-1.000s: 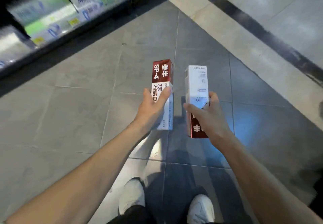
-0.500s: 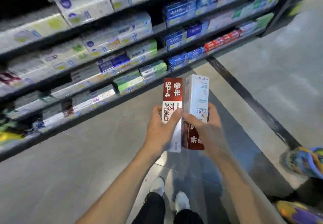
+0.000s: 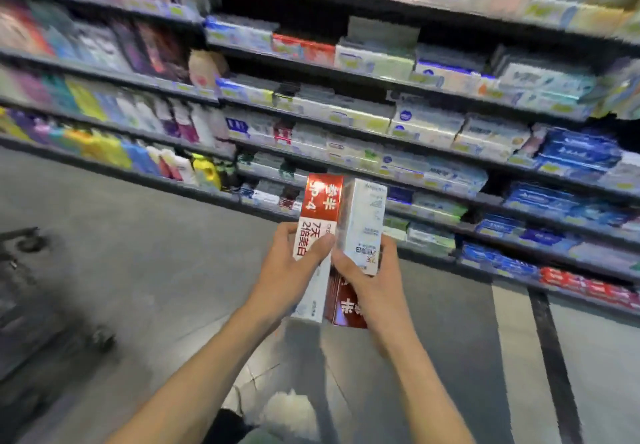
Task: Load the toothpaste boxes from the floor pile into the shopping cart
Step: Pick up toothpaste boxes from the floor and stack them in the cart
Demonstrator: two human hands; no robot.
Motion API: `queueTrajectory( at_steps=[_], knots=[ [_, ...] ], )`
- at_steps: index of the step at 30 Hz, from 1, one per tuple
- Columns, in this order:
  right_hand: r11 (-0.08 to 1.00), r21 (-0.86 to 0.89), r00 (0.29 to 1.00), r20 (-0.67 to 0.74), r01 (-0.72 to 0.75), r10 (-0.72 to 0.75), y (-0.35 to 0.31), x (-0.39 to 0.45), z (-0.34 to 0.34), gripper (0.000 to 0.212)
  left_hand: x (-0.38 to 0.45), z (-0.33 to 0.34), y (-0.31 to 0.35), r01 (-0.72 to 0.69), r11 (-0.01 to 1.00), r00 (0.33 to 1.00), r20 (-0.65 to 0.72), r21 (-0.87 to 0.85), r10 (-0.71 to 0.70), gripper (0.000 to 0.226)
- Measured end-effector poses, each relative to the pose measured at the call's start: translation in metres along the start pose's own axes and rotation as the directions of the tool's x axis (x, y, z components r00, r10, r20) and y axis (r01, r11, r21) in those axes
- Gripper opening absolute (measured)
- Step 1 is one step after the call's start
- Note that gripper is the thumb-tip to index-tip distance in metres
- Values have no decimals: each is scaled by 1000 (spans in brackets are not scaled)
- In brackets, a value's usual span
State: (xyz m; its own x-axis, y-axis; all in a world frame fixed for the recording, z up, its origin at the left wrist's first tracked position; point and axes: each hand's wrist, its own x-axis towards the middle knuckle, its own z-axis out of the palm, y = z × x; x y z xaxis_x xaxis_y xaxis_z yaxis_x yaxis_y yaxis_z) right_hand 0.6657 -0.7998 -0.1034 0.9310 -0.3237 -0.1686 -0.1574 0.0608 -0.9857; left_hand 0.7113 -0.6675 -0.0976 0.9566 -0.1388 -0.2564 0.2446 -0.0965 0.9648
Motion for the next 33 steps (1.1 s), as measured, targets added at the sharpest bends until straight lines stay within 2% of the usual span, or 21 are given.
queueTrajectory(
  at_steps=[4, 8, 17, 20, 24, 28, 31, 33],
  knots=[
    [997, -61, 979, 202, 38, -25, -19, 15, 97, 57, 4, -98, 7, -18, 999, 978, -210, -44, 8, 35],
    [994, -96, 928, 373, 47, -8, -30, 22, 207, 60, 7, -201, 9, -18, 995, 935, -353, -101, -19, 36],
    [986, -115, 743, 669, 117, -10, -35, 14, 452, 55, -4, -431, 0, -29, 993, 773, -633, -114, -50, 41],
    [983, -160, 678, 733, 93, 55, -28, 11, 511, 60, -6, -482, -6, -43, 989, 717, -694, -145, -70, 40],
    [960, -251, 612, 781, 127, 123, -20, 19, 571, 47, -1, -532, -19, -23, 980, 647, -751, -197, -136, 42],
    [955, -272, 531, 830, 120, 170, -13, 39, 623, 49, 20, -571, -28, -8, 968, 588, -784, -250, -197, 48],
    [951, -280, 486, 855, 131, 185, -8, 61, 666, 50, 43, -601, -30, -10, 965, 510, -831, -263, -221, 53],
    [952, -273, 460, 869, 138, 183, -5, 76, 697, 49, 59, -623, -31, 0, 962, 461, -853, -274, -243, 48]
  ],
)
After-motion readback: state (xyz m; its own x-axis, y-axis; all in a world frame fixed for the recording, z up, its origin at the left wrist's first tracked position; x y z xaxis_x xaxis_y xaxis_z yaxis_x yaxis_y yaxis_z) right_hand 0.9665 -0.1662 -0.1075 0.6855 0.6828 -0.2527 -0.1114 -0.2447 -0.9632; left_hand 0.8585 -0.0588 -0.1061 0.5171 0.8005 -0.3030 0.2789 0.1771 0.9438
